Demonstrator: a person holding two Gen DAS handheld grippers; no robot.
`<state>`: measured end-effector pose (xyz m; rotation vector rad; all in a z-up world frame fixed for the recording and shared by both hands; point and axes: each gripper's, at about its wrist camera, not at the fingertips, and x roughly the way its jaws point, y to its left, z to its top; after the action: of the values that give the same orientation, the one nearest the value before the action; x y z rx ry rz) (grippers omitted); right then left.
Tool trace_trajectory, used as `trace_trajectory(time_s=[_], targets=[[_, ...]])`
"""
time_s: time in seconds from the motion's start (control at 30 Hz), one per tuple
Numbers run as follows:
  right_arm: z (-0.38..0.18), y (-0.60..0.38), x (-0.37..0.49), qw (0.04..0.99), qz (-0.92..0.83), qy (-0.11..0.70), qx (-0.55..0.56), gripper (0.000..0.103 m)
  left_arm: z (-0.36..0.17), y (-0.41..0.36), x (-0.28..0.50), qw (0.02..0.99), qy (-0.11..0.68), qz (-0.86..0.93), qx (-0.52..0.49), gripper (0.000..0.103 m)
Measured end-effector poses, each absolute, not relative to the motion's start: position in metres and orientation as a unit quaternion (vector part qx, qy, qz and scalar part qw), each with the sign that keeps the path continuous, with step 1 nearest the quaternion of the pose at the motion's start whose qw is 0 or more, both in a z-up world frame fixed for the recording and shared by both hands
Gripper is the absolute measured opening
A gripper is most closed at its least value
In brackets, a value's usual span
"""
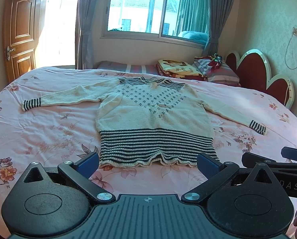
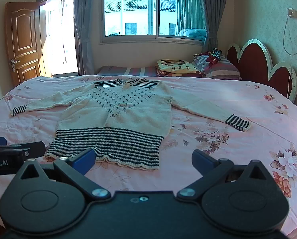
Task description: Fold small clothes
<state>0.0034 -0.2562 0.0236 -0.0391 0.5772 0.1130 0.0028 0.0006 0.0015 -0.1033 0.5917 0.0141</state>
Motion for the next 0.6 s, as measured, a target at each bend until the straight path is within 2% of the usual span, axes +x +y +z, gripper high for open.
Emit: trace_trajectory(time_s=[0.6], targets=[[0.0252, -0.2582, 0.0023, 0.957, 0.057, 0.283, -0.017, 0.102, 0.0047, -0.0075, -0.0013, 0.956, 0.289, 0.005, -0.042, 0.103]])
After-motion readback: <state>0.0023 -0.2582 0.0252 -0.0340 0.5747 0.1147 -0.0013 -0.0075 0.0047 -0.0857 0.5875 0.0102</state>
